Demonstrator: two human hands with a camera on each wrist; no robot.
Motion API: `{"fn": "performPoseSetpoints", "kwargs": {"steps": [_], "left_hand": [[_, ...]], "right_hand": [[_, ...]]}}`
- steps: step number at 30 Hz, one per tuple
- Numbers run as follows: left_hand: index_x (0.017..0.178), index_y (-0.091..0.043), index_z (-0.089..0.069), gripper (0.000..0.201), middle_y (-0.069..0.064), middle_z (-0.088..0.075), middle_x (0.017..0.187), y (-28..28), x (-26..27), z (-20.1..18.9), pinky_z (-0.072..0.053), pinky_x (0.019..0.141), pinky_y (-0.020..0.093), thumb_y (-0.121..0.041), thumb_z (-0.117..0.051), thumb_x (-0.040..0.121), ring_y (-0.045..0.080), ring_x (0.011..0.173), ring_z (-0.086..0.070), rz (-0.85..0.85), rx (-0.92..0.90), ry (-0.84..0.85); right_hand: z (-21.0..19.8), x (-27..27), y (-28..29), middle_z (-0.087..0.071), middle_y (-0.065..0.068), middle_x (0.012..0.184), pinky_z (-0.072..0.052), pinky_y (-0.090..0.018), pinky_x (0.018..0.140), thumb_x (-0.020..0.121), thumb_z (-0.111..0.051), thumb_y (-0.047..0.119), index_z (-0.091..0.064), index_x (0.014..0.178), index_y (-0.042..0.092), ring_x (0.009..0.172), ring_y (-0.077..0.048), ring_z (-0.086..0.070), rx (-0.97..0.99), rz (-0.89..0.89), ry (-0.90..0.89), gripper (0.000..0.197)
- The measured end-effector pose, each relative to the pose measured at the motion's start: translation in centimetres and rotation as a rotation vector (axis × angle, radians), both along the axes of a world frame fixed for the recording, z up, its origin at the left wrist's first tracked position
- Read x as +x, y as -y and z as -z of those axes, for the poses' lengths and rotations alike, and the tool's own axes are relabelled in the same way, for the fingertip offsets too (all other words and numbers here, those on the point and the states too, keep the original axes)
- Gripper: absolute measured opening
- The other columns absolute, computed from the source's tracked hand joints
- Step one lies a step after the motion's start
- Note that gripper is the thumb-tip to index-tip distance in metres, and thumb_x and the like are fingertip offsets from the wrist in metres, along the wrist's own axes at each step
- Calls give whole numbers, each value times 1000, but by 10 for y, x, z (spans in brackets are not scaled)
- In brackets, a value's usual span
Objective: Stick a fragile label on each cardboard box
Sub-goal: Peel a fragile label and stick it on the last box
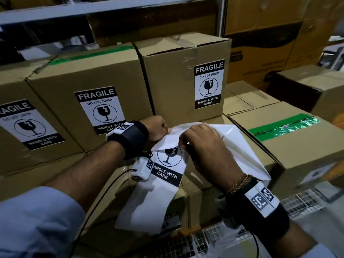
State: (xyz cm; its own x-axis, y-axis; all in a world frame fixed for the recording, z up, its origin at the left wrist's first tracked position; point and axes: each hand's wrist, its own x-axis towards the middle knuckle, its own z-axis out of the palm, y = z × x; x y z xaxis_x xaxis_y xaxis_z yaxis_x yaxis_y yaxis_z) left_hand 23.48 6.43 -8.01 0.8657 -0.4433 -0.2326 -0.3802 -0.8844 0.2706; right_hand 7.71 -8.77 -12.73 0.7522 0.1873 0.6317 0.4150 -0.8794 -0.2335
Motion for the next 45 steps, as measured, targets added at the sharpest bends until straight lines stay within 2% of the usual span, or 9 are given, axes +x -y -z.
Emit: {"fn": "performPoseSetpoints", "kwargs": {"steps": [7,12,14,17,21,24,29,37,45], "left_hand": [[111,-7,-69,38,5,-67,99,1,-5,-5,-43,67,27,-42,-55,105,19,87,-58,1,-43,15],[114,-9,-67,40,8,-76,91,-18,-13,-8,-54,61,27,-42,-72,92,15,70,-67,1,-359,-445],[124,-11,-59,52,17,-77,99,-24,-12,-5,-55,69,32,-34,-82,83,21,80,-69,17,-381,-498],[129,-9,-53,67,21,-76,100,-24,-7,2,-50,76,38,-29,-88,75,26,83,-66,13,-405,-467],[132,-5,-54,64,5,-74,78,-22,-4,9,-50,63,26,-17,-88,79,15,67,-65,3,-428,-424],[132,-5,-54,60,-4,-68,68,-19,-3,9,-45,52,16,-13,-85,82,2,53,-60,7,-412,-398],[133,-7,-50,55,-7,-66,60,-23,2,6,-43,50,13,-12,-80,87,1,51,-58,45,-379,-376],[133,-16,-50,58,-8,-62,72,-27,14,5,-41,52,13,-30,-82,87,4,59,-53,90,-215,-132],[127,-20,-55,45,-1,-63,84,-41,22,11,-45,65,23,-25,-80,89,11,71,-56,69,-170,-65]], "right_hand": [[1,-5,8,-58,-3,95,-48,-42,69,92,-45,13,-57,98,16,85,-25,-51,7,-27,-27,14],[-3,-10,12,-57,-2,94,-44,-35,57,93,-35,27,-56,100,17,76,-21,-51,59,-30,-82,25],[-4,-10,13,-57,-1,97,-46,-37,55,92,-41,26,-55,101,18,76,-22,-52,64,-38,-102,19],[-5,-9,11,-56,-1,98,-45,-39,57,90,-50,20,-54,103,19,76,-25,-54,66,-45,-127,14],[-10,-10,10,-58,-3,93,-34,-33,62,85,-43,11,-56,99,17,72,-26,-50,35,-38,-88,20],[-11,-13,9,-59,-3,93,-41,-34,59,84,-55,4,-58,100,17,70,-24,-51,-3,-25,-53,21],[-8,-17,9,-60,-2,94,-50,-41,60,79,-75,-3,-58,102,19,71,-23,-53,-20,-36,-38,36],[-8,-26,20,-57,-3,98,-46,-47,60,85,-57,-3,-57,104,18,72,-30,-53,25,-54,-26,28],[-16,-37,37,-58,2,105,-55,-47,70,84,-69,-3,-56,109,19,91,-22,-60,206,-48,-35,35]]}}
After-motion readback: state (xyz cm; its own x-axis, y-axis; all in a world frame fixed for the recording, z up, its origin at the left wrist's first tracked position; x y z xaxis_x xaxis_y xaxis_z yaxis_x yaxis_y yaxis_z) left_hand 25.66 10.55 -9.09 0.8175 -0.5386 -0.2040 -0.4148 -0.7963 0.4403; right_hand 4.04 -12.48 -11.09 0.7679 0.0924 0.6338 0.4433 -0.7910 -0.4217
